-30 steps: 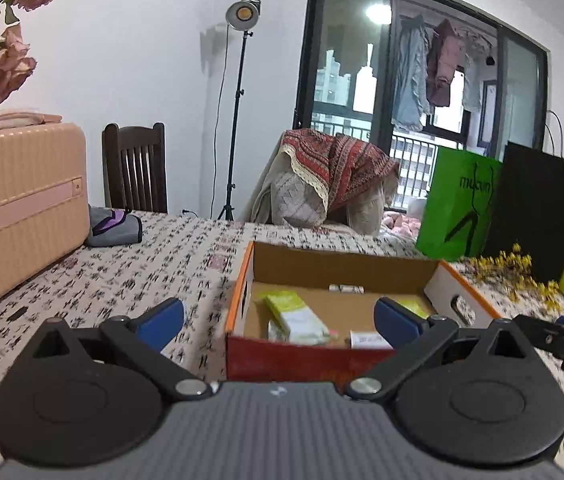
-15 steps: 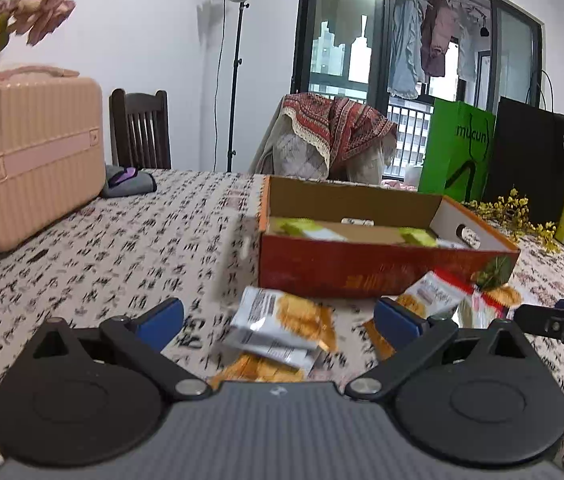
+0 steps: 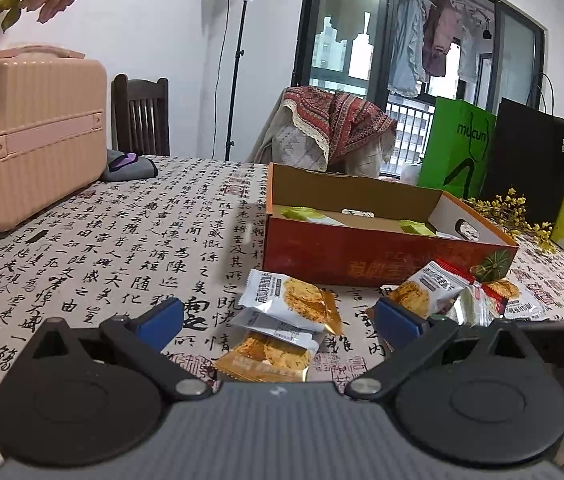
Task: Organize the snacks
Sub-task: 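Grasp the large red-silver-blue wafer packet with the right gripper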
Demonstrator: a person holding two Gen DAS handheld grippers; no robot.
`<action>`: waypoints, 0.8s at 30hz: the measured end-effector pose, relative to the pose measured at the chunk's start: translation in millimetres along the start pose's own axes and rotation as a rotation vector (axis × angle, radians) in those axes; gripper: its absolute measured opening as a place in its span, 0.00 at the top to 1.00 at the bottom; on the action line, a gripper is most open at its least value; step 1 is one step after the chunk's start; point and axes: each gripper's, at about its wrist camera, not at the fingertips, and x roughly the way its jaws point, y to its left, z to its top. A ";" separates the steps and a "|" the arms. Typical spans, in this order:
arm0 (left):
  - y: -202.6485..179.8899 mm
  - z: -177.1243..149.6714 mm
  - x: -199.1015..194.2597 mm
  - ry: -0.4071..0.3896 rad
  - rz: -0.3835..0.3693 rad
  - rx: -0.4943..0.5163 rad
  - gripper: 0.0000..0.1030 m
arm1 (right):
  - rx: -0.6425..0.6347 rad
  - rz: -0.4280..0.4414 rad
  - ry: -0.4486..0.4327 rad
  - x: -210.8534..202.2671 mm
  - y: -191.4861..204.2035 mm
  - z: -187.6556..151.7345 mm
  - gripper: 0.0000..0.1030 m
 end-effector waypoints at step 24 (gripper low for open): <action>0.4 -5.0 10.4 0.047 0.007 0.003 0.00 | -0.047 0.034 -0.160 -40.7 -25.9 -11.2 0.23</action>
